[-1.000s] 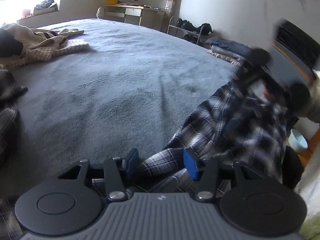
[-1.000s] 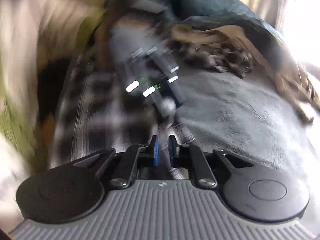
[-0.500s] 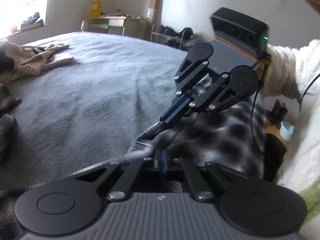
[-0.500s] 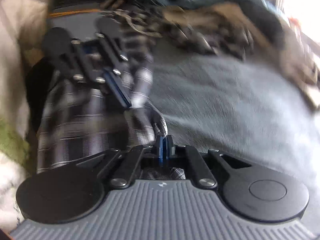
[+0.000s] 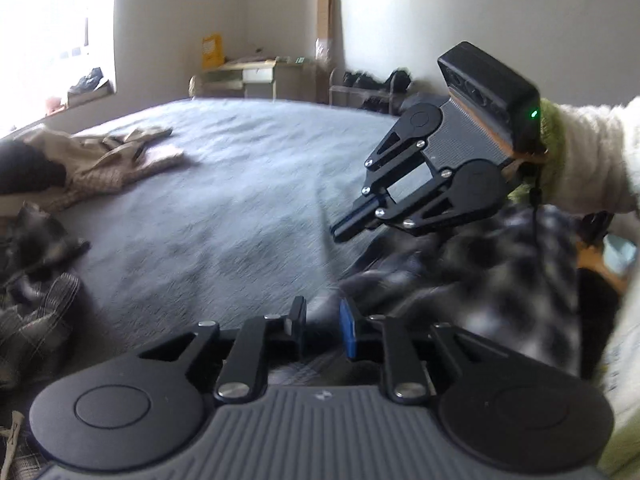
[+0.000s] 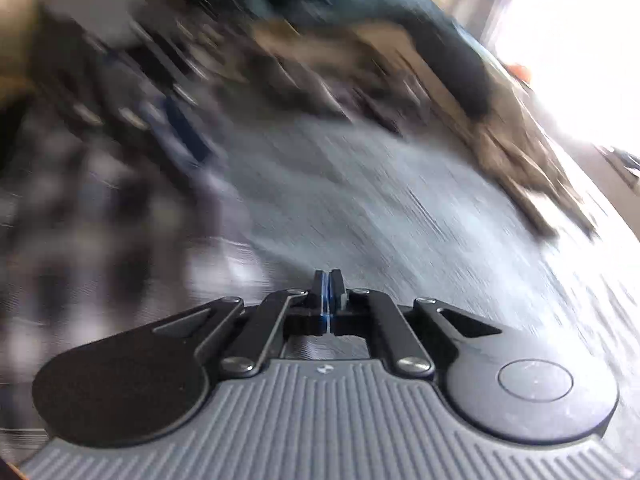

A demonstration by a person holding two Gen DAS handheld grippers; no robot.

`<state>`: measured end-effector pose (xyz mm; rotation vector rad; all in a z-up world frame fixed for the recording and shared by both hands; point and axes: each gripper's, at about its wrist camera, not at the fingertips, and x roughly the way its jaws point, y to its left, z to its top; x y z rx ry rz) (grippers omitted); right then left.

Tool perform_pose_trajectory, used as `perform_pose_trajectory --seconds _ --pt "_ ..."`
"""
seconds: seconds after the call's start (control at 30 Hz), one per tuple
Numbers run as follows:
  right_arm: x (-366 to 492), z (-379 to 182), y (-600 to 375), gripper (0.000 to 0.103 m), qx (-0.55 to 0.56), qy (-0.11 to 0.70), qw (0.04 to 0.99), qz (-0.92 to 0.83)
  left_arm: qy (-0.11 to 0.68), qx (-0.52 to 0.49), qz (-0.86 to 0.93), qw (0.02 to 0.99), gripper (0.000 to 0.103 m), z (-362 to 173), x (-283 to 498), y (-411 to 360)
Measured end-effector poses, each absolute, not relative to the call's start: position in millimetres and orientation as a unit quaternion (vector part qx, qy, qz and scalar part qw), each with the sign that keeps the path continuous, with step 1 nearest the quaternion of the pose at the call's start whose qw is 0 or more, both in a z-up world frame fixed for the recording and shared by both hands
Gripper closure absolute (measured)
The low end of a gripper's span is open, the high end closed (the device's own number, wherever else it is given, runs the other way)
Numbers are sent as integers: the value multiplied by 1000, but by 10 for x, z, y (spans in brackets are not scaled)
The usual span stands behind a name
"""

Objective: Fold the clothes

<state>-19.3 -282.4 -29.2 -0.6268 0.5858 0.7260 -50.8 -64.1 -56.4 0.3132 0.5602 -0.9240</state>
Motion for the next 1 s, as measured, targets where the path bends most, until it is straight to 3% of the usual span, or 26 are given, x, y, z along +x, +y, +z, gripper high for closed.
perform_pose_trajectory --seconds 0.07,0.33,0.43,0.5,0.57,0.67,1.0 --pt "-98 -387 -2892 103 -289 288 856 317 280 153 -432 843 74 -624 -397 -663" --pt "-374 -59 -3360 99 -186 302 865 356 295 152 -447 831 69 -634 -301 -643" --pt "-605 -86 -3365 90 -229 319 842 370 297 163 -446 828 69 -675 -304 -684" --pt "-652 -172 -3333 85 -250 335 827 376 301 165 -447 826 73 -715 -294 -734" --pt "-617 -256 -3289 79 -257 349 818 379 303 162 -449 825 88 -736 -275 -776" --pt "-585 -335 -3275 78 -257 355 819 371 302 161 -436 832 99 -724 -267 -813" --pt "-760 -232 -3251 80 -292 319 837 336 299 129 -401 856 100 -604 -210 -780"
